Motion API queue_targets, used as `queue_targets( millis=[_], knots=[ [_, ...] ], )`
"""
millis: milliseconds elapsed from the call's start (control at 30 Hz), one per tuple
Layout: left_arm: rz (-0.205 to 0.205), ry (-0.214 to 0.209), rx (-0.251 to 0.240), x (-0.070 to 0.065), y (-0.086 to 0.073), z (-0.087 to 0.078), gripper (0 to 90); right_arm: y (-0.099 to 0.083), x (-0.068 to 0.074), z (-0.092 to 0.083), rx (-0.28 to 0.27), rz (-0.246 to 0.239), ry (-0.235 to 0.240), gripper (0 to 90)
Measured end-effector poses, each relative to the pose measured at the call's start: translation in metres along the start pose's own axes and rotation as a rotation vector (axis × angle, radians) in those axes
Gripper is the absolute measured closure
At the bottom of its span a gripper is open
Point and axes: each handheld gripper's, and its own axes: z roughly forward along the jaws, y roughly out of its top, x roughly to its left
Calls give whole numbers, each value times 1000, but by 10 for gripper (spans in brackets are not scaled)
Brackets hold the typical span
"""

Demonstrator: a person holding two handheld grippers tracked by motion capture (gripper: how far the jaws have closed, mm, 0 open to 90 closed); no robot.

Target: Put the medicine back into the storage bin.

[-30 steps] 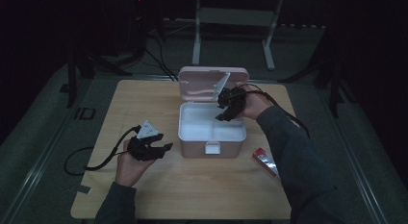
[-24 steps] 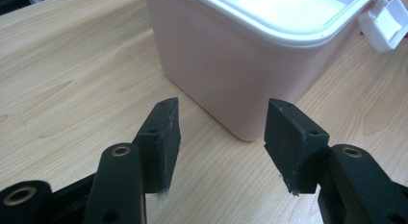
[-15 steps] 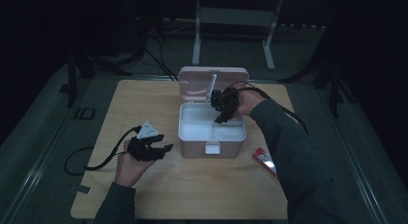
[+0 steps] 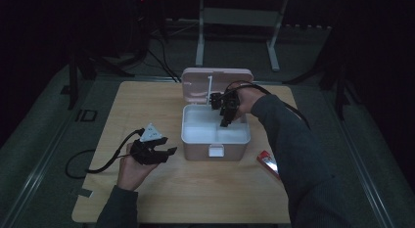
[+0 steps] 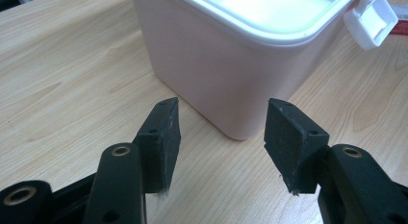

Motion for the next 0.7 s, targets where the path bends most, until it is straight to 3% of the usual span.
queue_targets(
  millis=[100,533,700],
  knots=[
    [1,0,0,0,0,0,466,2,-1,-1,1,-9,11,515],
    [11,-4,9,-1,0,1,466,14,-1,14,15,-41,39,709],
    [10,-1,13,1,-2,3,466,17,-1,21,49,-40,45,758]
  ],
)
